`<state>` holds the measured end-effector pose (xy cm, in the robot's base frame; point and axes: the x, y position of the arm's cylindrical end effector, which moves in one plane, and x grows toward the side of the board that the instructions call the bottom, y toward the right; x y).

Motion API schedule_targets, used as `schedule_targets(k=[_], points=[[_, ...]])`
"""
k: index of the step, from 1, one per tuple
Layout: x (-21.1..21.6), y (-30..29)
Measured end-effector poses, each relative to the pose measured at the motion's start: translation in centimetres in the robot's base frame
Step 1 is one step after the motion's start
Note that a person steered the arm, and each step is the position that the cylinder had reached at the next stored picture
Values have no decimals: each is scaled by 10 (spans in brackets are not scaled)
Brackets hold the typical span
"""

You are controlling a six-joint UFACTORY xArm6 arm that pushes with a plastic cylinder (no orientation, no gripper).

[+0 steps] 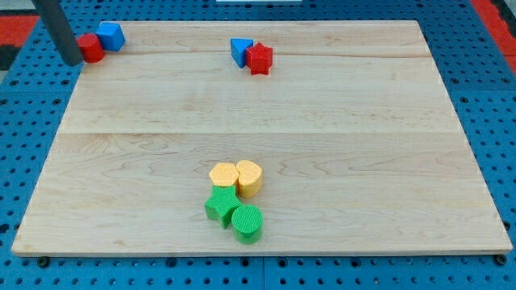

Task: Move the blue triangle to the right side of the blue cube

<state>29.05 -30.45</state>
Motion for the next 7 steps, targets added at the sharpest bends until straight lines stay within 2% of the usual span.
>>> schedule_targets(k=[2, 3, 5, 6, 7], points=[[5, 13], [28, 74], [71, 247], [65, 334], [39, 400]])
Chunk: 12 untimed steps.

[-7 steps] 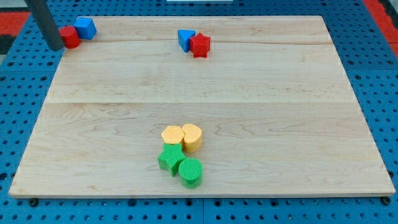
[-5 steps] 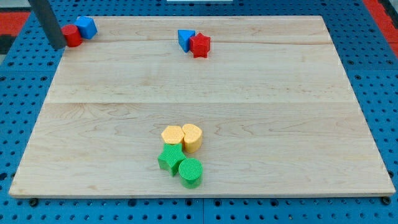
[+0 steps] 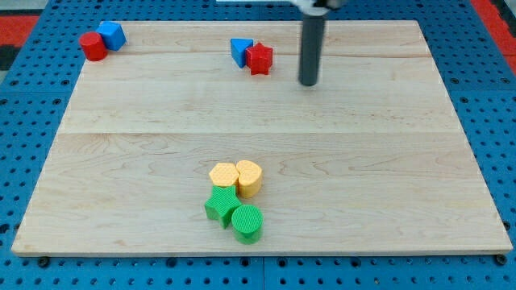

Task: Move the blue triangle to the right side of the blue cube

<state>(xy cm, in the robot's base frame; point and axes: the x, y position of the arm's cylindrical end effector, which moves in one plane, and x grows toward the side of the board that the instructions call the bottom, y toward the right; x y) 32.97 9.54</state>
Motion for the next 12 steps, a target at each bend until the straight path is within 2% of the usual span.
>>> schedule_targets(k=[1, 5, 7, 11, 12], points=[[-24, -6], [-82, -201], [-83, -209], [-90, -273], [-90, -259]])
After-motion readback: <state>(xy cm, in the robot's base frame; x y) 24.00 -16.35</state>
